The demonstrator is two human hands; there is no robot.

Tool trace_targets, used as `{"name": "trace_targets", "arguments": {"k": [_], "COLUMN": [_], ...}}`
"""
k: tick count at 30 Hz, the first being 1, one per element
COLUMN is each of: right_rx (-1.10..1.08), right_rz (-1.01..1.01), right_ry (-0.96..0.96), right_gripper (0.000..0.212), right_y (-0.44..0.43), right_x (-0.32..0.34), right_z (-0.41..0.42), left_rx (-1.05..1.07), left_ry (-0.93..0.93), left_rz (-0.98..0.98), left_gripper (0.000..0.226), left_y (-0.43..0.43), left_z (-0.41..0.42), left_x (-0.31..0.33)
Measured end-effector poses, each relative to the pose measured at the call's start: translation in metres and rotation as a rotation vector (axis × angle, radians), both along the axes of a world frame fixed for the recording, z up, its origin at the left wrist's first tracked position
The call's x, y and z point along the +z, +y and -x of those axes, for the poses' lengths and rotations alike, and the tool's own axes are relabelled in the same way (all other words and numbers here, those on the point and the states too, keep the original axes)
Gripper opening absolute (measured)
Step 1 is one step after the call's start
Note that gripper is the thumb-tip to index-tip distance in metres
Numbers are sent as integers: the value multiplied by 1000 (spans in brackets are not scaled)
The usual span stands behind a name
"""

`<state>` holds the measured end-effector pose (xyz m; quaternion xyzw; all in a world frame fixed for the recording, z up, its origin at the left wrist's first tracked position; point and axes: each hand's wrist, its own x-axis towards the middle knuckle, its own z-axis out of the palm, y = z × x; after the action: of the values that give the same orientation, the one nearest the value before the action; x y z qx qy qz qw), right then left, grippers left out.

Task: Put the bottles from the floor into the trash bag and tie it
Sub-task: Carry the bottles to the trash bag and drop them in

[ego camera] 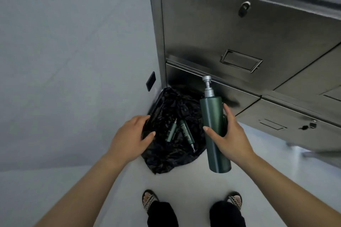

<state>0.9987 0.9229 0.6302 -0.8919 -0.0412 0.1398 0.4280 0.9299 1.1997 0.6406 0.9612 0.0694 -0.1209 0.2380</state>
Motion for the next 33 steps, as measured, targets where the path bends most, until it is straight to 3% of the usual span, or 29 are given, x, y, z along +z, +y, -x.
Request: {"name": "trace_targets", "arguments": {"k": [4, 10, 15, 19, 24, 27, 33], "right_rx": [70, 153, 268, 385, 391, 336, 328], "right_rz": [-34, -25, -49, -2, 24, -24, 28], "right_ry": [50, 97, 59, -34, -97, -43, -33], "right_gripper": [90, 96, 100, 99, 95, 91, 92], "right_y": [9, 5, 6, 16, 31, 30, 24], "right_x": [-96, -294, -444, -535, -584, -579, -604], "right_z": [-20, -50, -90, -118, -121, -107, -109], "left_rx": [26, -7, 6, -69, -97, -1, -26], "left_ry": [13, 7, -118, -109, -31, 5, -78], "left_rz": [36, 5, -156, -358, -429, -327, -299], "left_gripper": [58, 59, 56, 60, 60, 60, 60], "left_y": [-6, -25, -4, 6, 4, -1, 1], "left_z": [-14, -57, -95, -112, -111, -101, -99], "left_x": [-97, -287, -422, -504, -555, -552, -565]}}
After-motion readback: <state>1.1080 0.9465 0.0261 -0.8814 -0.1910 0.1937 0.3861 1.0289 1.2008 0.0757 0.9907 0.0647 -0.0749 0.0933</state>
